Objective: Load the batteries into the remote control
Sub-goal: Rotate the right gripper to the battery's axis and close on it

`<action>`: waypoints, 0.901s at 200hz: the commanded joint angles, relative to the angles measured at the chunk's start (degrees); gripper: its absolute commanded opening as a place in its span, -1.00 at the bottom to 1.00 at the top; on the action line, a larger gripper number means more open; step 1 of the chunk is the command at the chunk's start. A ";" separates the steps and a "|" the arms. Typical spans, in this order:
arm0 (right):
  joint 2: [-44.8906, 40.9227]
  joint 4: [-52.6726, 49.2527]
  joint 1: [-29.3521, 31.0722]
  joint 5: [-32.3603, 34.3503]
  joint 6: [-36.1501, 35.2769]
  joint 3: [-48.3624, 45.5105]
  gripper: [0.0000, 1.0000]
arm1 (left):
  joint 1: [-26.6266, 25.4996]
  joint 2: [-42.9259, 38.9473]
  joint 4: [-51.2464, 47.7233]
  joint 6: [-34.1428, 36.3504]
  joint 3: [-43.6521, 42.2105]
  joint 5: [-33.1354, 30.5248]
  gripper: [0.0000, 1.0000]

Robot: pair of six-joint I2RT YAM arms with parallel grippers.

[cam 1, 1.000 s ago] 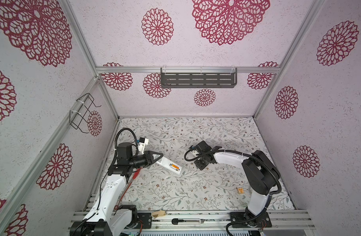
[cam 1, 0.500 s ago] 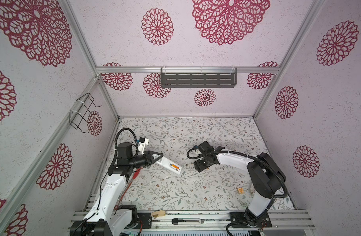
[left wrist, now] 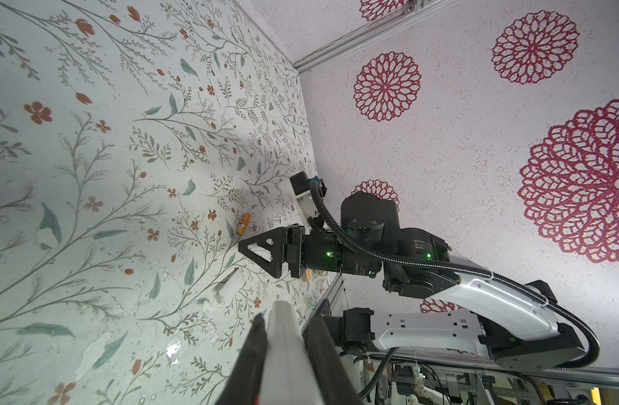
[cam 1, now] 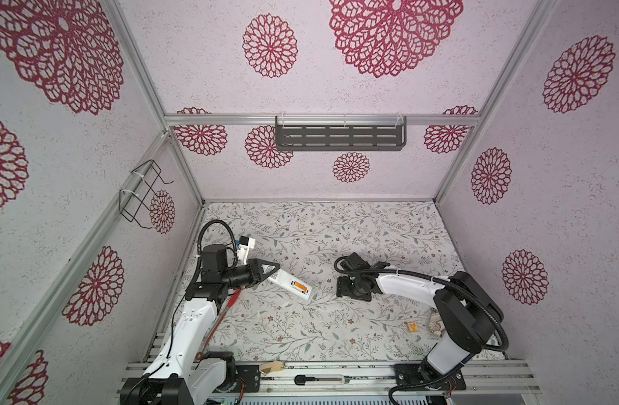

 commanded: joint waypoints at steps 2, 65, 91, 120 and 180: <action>1.01 1.15 0.35 -0.53 7.82 0.60 0.56 | 0.01 -1.46 1.44 0.28 -0.12 0.83 -0.97; 7.84 -2.68 0.35 5.39 7.28 7.13 0.42 | -0.17 -1.98 1.59 0.43 -0.21 0.79 -0.97; 10.72 -5.03 0.39 8.38 6.21 9.35 0.28 | -0.26 -2.46 1.62 0.49 -0.21 0.40 -0.97; 13.41 -5.74 0.51 9.92 3.36 10.88 0.06 | -0.26 -2.38 1.61 0.47 -0.21 0.39 -0.97; 18.19 -6.89 1.78 9.09 -9.20 14.90 -0.52 | -0.31 -2.12 1.59 0.50 -0.21 0.23 -0.97</action>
